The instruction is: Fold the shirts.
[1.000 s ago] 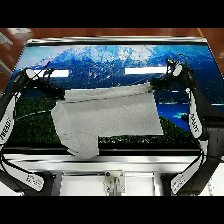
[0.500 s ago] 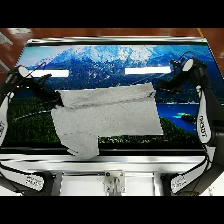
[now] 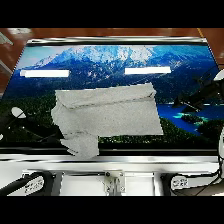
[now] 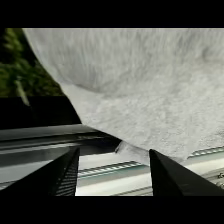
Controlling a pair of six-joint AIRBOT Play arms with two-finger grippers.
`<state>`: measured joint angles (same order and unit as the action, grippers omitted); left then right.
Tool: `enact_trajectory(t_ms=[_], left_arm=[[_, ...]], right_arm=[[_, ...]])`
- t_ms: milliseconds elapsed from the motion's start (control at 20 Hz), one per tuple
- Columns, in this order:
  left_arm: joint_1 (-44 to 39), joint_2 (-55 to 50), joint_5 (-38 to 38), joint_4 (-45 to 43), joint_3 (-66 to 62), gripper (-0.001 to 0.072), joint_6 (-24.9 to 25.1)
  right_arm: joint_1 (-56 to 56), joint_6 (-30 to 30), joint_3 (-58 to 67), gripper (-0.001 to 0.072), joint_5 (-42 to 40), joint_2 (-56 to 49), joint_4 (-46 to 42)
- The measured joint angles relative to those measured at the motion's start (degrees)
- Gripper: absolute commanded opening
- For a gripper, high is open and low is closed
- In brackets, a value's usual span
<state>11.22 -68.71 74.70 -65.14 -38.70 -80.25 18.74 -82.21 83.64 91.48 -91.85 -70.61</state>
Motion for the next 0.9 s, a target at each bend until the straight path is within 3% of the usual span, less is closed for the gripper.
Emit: enact_trajectory(t_ms=[500,750,800,850,900], left_arm=[[0.4,1.7,-11.1,4.6,8.0,0.0529,4.3],[-0.8,-1.9,-12.3,8.6,8.1,0.0520,8.0],[-0.9,-2.8,-12.2,9.1,8.1,0.0389,8.4],[-1.0,-3.5,-12.6,9.2,8.2,0.0158,8.9],[-1.1,-4.1,-13.4,8.5,8.3,0.0044,9.3]], right_arm=[[-1.2,-0.5,-4.0,0.0624,-2.6,1.3,1.2],[-1.4,-2.3,-4.1,0.0624,-2.4,1.3,1.2],[-1.4,-2.6,-4.1,0.0624,-2.2,1.3,1.2],[-1.4,-2.9,-4.1,0.0624,-2.0,1.3,1.1],[-1.4,-3.2,-4.1,0.0624,-1.8,1.3,1.1]])
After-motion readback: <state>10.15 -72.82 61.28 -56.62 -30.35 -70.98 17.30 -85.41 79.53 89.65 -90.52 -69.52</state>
